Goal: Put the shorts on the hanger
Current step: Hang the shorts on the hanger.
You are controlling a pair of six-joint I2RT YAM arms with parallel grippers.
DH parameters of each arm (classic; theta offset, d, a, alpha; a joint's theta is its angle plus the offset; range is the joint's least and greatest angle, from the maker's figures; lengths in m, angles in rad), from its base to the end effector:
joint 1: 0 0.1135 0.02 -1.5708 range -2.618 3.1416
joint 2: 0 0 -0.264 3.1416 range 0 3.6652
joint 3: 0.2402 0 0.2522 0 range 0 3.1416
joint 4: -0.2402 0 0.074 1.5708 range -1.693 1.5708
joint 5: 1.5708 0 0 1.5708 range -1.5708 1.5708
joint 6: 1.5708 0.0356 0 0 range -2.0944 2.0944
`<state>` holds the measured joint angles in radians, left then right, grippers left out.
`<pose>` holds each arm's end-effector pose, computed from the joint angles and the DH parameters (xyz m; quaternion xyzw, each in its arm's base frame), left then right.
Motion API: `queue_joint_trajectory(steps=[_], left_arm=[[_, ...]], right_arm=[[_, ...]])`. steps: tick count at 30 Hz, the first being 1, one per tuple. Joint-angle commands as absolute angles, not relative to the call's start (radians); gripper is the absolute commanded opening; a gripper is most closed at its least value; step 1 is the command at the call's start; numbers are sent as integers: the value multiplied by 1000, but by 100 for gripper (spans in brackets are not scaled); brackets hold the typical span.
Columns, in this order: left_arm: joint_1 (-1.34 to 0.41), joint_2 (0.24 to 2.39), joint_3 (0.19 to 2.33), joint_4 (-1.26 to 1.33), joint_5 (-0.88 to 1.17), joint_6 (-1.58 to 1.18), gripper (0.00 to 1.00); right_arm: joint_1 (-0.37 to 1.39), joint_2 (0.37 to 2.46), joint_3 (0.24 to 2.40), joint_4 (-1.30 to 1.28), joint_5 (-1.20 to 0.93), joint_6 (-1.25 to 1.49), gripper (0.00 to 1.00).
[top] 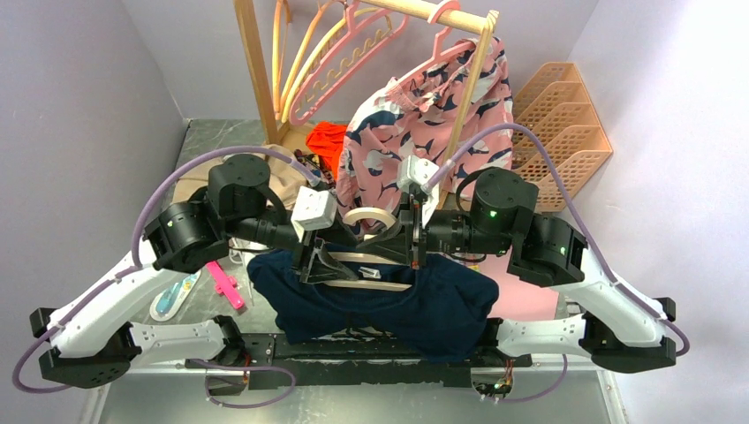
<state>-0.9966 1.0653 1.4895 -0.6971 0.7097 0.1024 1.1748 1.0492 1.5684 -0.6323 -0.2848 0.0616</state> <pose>0.0826 -0.1704 0.4728 0.5692 0.5274 -0.4946 0.3913 0.0598 0.1689 0.5038 -0.4703 0.5770 0.4684 0.4759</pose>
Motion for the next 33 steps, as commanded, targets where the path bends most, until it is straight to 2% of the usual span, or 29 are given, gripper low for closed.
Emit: queue_joint_trajectory(steps=[1, 3, 4, 6, 7, 9, 10, 13, 14, 16, 23, 30, 33], left_arm=[[-997, 1076, 1483, -735, 728, 131, 58], [-997, 1079, 1476, -739, 722, 136, 47], [-997, 1079, 1473, -737, 720, 139, 39], [-997, 1074, 1470, -725, 702, 137, 16], [-997, 1067, 1467, -717, 687, 137, 8], [-997, 1044, 1454, -687, 649, 132, 7], [-997, 1027, 1442, -666, 630, 126, 7], [-997, 967, 1399, -605, 558, 112, 7], [-997, 947, 1387, -593, 533, 110, 7], [-997, 902, 1367, -578, 478, 103, 7], [-997, 787, 1351, -609, 402, 74, 7], [-997, 796, 1388, -645, 391, 74, 7], [-997, 807, 1398, -654, 393, 76, 7]], right_arm=[[1176, 1041, 1581, -544, -309, 47, 0], [1175, 1042, 1580, -540, -314, 48, 0], [1175, 1043, 1581, -540, -315, 47, 0], [1175, 1044, 1581, -540, -315, 47, 0], [1176, 1044, 1578, -543, -315, 48, 0], [1175, 1043, 1578, -552, -313, 48, 0], [1175, 1042, 1577, -559, -306, 48, 4], [1176, 1026, 1572, -577, -255, 60, 43], [1175, 1016, 1572, -586, -228, 66, 52], [1175, 993, 1575, -608, -165, 71, 62], [1176, 911, 1573, -702, -7, 80, 64], [1176, 938, 1538, -694, -24, 70, 61], [1175, 951, 1539, -687, -32, 59, 57]])
